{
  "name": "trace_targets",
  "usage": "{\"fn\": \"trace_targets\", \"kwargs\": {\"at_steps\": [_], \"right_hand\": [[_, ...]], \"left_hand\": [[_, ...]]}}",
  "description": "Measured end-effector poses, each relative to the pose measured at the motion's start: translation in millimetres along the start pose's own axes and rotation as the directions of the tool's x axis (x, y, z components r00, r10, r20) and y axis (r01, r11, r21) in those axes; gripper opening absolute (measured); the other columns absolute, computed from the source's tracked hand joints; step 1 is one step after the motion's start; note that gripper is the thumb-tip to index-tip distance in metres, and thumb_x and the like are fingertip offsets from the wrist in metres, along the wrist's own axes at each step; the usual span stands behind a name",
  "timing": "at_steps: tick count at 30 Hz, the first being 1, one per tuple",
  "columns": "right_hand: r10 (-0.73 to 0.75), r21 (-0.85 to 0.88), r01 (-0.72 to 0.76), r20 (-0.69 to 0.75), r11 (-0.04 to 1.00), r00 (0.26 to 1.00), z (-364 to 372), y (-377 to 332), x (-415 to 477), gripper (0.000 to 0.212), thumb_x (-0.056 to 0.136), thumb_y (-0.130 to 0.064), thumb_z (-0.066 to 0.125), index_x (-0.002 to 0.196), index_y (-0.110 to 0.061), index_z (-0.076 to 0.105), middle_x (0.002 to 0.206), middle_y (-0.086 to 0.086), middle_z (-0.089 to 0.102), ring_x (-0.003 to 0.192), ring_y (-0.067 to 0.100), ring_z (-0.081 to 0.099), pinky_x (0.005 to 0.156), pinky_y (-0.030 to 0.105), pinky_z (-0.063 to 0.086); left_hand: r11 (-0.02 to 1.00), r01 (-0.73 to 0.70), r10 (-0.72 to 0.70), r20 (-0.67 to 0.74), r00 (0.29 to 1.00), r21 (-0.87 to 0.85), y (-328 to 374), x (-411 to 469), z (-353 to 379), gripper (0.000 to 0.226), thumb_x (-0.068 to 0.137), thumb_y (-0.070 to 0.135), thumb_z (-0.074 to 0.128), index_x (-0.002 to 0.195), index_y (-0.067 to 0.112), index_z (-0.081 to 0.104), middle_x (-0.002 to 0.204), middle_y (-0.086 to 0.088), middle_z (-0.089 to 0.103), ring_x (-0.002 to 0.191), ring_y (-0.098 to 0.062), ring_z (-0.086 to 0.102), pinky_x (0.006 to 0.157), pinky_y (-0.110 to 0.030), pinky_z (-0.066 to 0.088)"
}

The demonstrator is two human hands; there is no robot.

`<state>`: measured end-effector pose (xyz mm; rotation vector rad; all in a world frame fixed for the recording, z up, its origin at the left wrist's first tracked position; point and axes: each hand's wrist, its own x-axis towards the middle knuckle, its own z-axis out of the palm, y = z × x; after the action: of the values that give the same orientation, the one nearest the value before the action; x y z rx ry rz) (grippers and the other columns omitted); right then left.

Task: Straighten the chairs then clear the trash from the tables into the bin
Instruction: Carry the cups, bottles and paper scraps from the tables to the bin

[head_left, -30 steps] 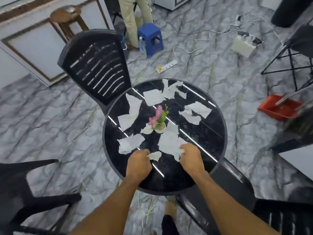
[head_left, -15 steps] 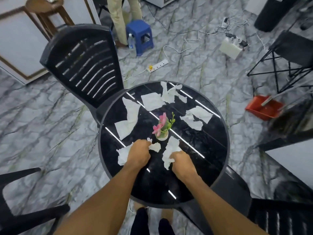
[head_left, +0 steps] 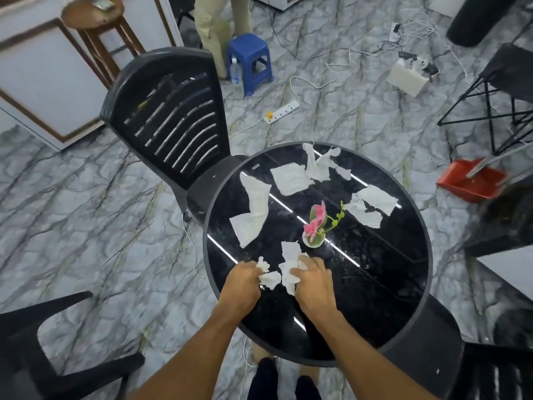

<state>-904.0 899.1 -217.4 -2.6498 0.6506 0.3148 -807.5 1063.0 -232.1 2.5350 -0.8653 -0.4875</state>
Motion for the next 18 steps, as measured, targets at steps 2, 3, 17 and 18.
{"fn": "trace_targets", "kwargs": {"at_steps": [2,3,17,18], "right_hand": [[0.002,0.051,-0.004,0.041,0.999,0.999,0,5,2,0.033,0.074,0.000,0.065,0.099,-0.017,0.077,0.125,-0.002,0.061,0.115,0.026,0.050,0.079,0.035,0.048],[0.010,0.053,-0.012,0.038,0.999,0.999,-2,6,2,0.032,0.075,0.001,0.063,0.099,-0.016,0.077,0.118,-0.004,0.063,0.111,0.024,0.050,0.073,0.031,0.047],[0.146,0.173,-0.143,-0.006,0.974,0.989,-3,15,-6,0.033,0.069,0.010,0.049,0.072,-0.014,0.071,0.078,-0.001,0.064,0.076,0.017,0.055,0.064,0.034,0.053],[0.168,0.191,-0.163,-0.006,0.968,0.986,-3,17,-8,0.034,0.070,0.011,0.049,0.073,-0.014,0.072,0.078,-0.001,0.064,0.076,0.017,0.056,0.065,0.034,0.054]], "left_hand": [[0.997,0.010,-0.017,-0.091,0.996,-0.074,0,10,-7,0.024,0.076,-0.010,0.061,0.084,0.010,0.073,0.083,-0.001,0.067,0.077,-0.021,0.061,0.075,-0.041,0.055],[0.992,0.025,-0.040,-0.120,0.992,-0.124,1,20,-12,0.030,0.082,-0.006,0.059,0.102,0.010,0.073,0.100,-0.003,0.070,0.092,-0.023,0.063,0.087,-0.041,0.054],[0.999,0.004,-0.007,0.050,0.999,0.051,17,36,-21,0.026,0.074,-0.006,0.051,0.055,0.011,0.047,0.061,-0.005,0.056,0.060,-0.019,0.048,0.061,-0.037,0.049],[0.999,-0.005,0.003,0.060,0.998,0.034,20,29,-19,0.023,0.072,-0.008,0.049,0.058,0.010,0.051,0.061,-0.004,0.057,0.060,-0.019,0.050,0.062,-0.040,0.051]]}}
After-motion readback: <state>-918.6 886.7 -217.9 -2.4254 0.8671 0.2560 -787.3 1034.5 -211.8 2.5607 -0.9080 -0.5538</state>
